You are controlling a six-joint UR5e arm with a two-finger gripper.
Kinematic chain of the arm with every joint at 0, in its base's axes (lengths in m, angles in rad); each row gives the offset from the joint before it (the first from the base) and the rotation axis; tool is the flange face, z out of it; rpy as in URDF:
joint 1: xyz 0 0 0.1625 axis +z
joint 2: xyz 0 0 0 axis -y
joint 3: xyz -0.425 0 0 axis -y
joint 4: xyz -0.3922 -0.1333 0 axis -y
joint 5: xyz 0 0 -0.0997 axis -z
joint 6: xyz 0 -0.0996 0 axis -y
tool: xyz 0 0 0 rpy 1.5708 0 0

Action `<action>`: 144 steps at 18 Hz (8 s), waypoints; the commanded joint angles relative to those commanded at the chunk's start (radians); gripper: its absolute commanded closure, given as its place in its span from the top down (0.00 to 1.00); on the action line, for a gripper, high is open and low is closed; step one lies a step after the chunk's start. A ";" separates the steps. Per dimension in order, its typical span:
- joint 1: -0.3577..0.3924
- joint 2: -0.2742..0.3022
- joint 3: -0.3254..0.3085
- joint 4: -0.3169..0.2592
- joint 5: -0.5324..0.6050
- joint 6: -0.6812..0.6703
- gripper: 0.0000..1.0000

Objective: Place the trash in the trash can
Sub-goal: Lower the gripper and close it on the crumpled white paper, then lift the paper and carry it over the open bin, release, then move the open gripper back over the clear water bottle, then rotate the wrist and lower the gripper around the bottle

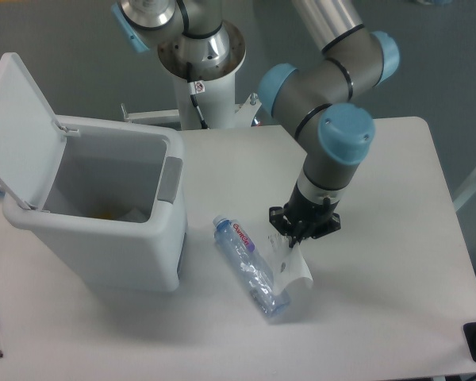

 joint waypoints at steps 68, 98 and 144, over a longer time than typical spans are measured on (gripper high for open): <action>-0.114 0.126 0.149 0.006 -0.233 -0.121 0.79; -0.190 -0.334 0.428 -0.342 0.313 -0.489 0.84; -0.249 -0.350 0.416 -0.331 0.483 -0.595 0.53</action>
